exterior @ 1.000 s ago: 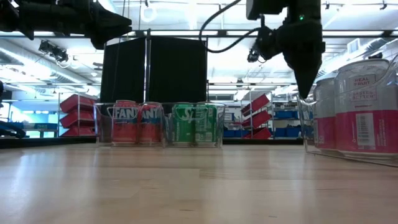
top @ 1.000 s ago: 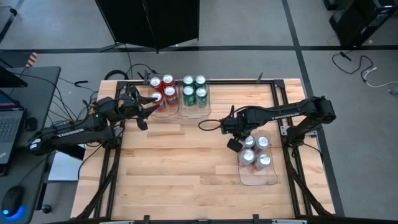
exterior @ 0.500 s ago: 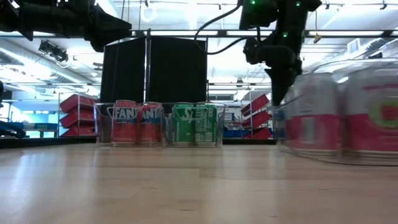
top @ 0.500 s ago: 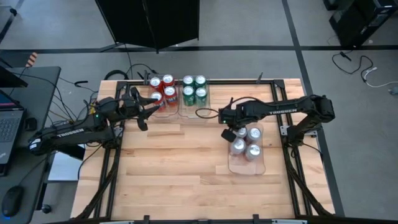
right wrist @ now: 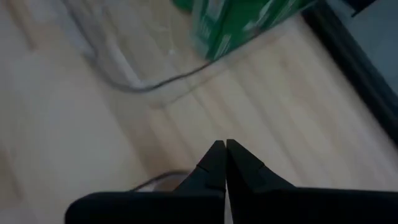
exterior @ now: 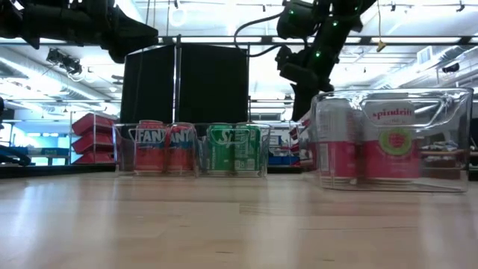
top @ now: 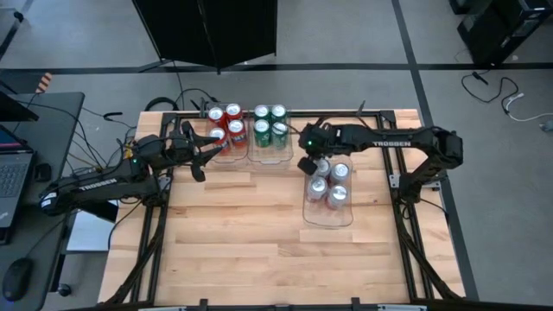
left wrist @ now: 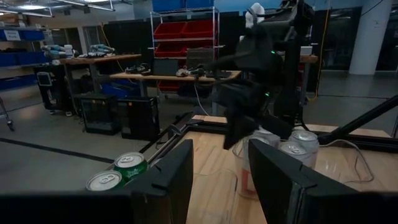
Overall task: Sort soda cans
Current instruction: Move the bottom right transparent bin to the top right of the table
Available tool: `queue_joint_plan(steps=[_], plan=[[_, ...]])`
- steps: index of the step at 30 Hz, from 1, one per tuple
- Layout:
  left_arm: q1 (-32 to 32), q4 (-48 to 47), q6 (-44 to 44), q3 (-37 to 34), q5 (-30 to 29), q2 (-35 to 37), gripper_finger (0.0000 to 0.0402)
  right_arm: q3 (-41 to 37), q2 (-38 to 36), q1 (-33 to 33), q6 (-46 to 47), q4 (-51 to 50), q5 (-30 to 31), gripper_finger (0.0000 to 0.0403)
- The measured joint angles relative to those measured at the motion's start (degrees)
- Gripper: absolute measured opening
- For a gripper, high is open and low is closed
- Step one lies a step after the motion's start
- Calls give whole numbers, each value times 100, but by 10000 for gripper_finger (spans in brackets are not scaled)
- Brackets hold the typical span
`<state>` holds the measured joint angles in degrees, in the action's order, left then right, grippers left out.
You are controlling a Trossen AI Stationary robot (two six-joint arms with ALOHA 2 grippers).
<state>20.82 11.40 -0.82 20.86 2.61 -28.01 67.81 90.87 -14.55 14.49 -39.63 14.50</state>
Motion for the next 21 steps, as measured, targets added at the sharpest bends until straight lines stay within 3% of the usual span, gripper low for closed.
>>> queue_joint_plan(steps=[5,9,16,21], plan=[[1,-39,-22,0,0,0,157,10,0,-402,-423,500,-160,0],[0,-44,-24,0,0,0,157,347,-109,-348,-526,7,-729,0],[0,-65,-28,0,0,0,157,620,-544,1003,-483,-959,-1373,0],[0,-66,-19,0,0,0,157,632,-660,2279,309,-1545,-1549,0]])
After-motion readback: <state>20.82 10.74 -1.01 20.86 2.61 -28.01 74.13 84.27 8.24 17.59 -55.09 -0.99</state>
